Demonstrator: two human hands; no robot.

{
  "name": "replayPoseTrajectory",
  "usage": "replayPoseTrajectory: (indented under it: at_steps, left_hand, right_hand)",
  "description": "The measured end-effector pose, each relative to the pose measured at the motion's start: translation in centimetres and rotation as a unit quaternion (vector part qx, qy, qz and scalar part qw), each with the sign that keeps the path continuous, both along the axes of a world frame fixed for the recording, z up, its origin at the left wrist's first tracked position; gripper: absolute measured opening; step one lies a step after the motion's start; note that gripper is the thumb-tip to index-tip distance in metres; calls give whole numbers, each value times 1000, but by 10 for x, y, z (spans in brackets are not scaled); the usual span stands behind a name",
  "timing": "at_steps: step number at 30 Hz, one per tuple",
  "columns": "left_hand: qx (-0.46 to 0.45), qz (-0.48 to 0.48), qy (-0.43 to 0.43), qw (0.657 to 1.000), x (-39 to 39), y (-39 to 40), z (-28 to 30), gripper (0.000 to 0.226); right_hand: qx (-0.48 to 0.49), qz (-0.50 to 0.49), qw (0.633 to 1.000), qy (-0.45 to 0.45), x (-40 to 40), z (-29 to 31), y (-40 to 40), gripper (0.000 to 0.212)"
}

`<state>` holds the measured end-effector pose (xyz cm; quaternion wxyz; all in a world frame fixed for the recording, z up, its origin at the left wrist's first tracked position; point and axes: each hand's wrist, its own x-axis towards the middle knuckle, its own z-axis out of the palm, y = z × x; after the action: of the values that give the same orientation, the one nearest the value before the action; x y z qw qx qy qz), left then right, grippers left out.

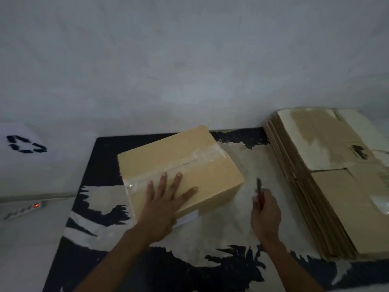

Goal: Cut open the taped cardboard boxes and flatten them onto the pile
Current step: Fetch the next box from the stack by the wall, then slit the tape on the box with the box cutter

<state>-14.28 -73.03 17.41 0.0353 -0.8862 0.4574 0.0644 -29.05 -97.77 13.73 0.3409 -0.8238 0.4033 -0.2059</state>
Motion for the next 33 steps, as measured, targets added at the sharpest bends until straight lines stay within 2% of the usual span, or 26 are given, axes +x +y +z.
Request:
replayPoseTrajectory:
  at_steps: [3, 5, 6, 8, 9, 10, 11, 12, 14, 16, 17, 19, 21, 27, 30, 33]
  left_hand:
    - [-39, -48, 41, 997, 11, 35, 0, 111]
    - [-103, -44, 110, 988, 12, 43, 4, 83]
    - [-162, -17, 154, 975, 10, 45, 6, 66]
    - [-312, 103, 214, 920, 6, 45, 14, 56]
    - [-381, 170, 189, 889, 5, 47, 15, 55]
    - [-417, 235, 128, 869, 7, 50, 16, 55]
    - [-429, 305, 80, 846, 11, 54, 17, 56]
    - [-428, 379, 75, 817, 16, 59, 20, 57]
    - [-401, 480, 155, 764, 28, 71, 17, 62]
    - [-400, 478, 256, 739, 36, 80, 10, 68]
    - [-423, 462, 296, 721, 38, 83, 6, 63]
    - [-469, 440, 329, 692, 38, 85, 5, 55]
    - [-492, 435, 341, 672, 39, 85, 5, 59]
    - [-485, 422, 353, 680, 48, 89, 7, 65]
    - [-483, 401, 341, 700, 51, 91, 8, 66]
    - [-450, 378, 336, 737, 57, 95, 4, 77]
  right_hand:
    - [-31, 115, 989, -86, 33, 58, 14, 6]
    - [-14, 237, 969, -63, 58, 84, 32, 10]
    - [-3, 294, 955, -40, 70, 90, 43, 13]
    - [-7, 377, 926, 10, 93, 91, 68, 16]
    - [-22, 406, 913, 37, 103, 90, 81, 15]
    - [-43, 429, 900, 61, 112, 88, 94, 13]
    - [-67, 446, 888, 86, 121, 86, 107, 14]
    - [-97, 455, 878, 112, 130, 86, 118, 15]
    - [-155, 466, 859, 145, 147, 89, 139, 17]
    - [-181, 472, 847, 161, 161, 94, 156, 17]
    - [-190, 475, 841, 176, 168, 96, 163, 18]
    - [-212, 478, 827, 208, 180, 100, 173, 20]
    - [-236, 483, 812, 227, 189, 101, 179, 19]
    - [-278, 501, 787, 228, 202, 101, 188, 15]
    - [-301, 501, 778, 230, 204, 102, 193, 16]
    - [-325, 495, 771, 235, 203, 105, 197, 22]
